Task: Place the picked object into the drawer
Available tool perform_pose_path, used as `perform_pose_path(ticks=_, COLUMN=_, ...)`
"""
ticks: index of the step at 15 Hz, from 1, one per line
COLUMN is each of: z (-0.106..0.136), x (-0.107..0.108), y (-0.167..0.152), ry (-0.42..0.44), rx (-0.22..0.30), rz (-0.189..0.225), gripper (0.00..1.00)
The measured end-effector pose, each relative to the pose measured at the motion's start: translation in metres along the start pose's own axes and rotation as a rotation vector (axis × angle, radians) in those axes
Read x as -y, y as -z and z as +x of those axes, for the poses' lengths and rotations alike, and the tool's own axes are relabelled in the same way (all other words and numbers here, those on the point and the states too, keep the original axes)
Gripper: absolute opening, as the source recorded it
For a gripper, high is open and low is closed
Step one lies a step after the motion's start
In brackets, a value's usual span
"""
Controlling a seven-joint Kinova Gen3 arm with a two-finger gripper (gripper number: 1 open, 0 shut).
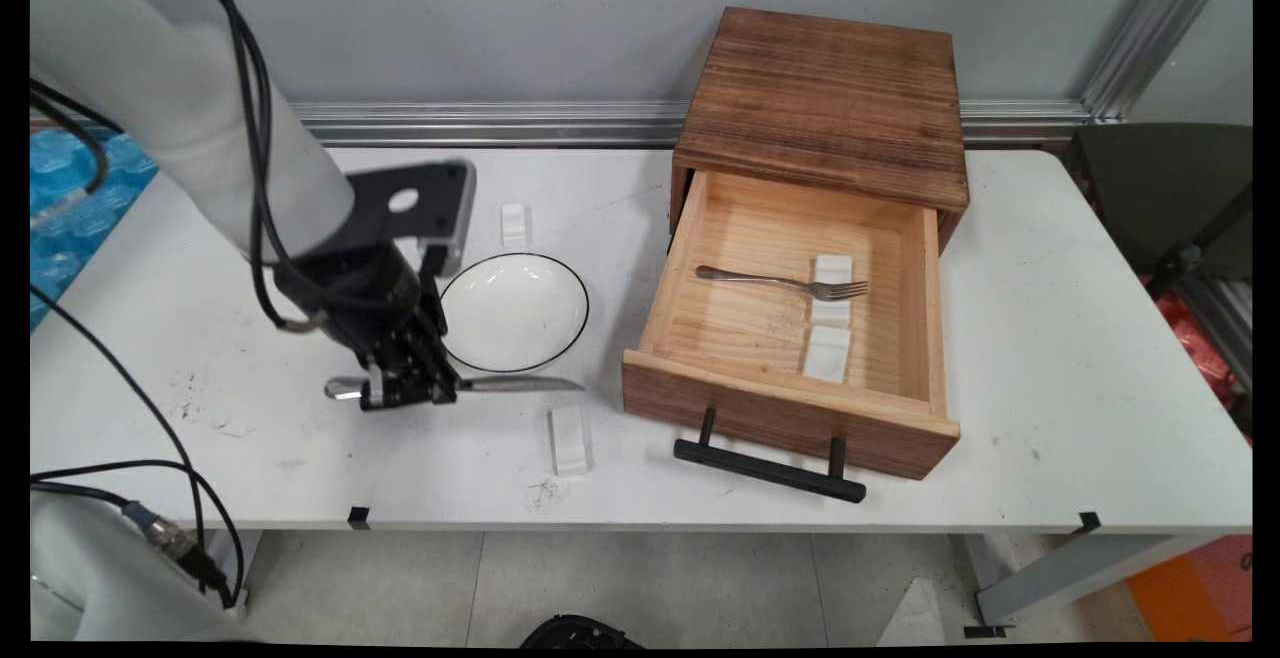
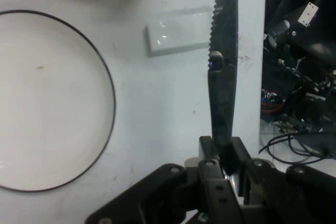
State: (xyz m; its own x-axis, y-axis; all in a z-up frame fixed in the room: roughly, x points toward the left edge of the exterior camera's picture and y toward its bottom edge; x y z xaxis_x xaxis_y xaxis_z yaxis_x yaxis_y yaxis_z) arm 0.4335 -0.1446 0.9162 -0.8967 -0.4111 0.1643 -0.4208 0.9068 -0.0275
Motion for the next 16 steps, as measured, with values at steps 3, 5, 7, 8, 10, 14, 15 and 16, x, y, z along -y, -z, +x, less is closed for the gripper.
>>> perform_pose_path(ticks=3, z=0.016, x=0.006, y=0.031, ry=-0.015, rx=0.002, rz=0.020, gripper=0.00)
perform_pose_path(ticks=5, z=0.032, x=0.013, y=0.047, ry=-0.019, rx=-0.006, rz=0.037, gripper=0.00)
perform_pose_path(ticks=7, z=0.047, x=0.018, y=0.055, ry=-0.016, rx=-0.015, rz=0.048, gripper=0.00)
perform_pose_path(ticks=8, z=0.057, x=0.021, y=0.059, ry=-0.013, rx=-0.023, rz=0.054, gripper=0.00)
perform_pose_path(ticks=10, z=0.075, x=0.027, y=0.063, ry=-0.009, rx=-0.040, rz=0.063, gripper=0.00)
perform_pose_path(ticks=14, z=0.127, x=0.040, y=0.062, ry=-0.021, rx=-0.082, rz=0.084, gripper=0.00)
perform_pose_path(ticks=15, z=0.140, x=0.043, y=0.059, ry=-0.027, rx=-0.090, rz=0.090, gripper=0.00)
perform_pose_path(ticks=16, z=0.156, x=0.047, y=0.055, ry=-0.038, rx=-0.098, rz=0.096, gripper=0.00)
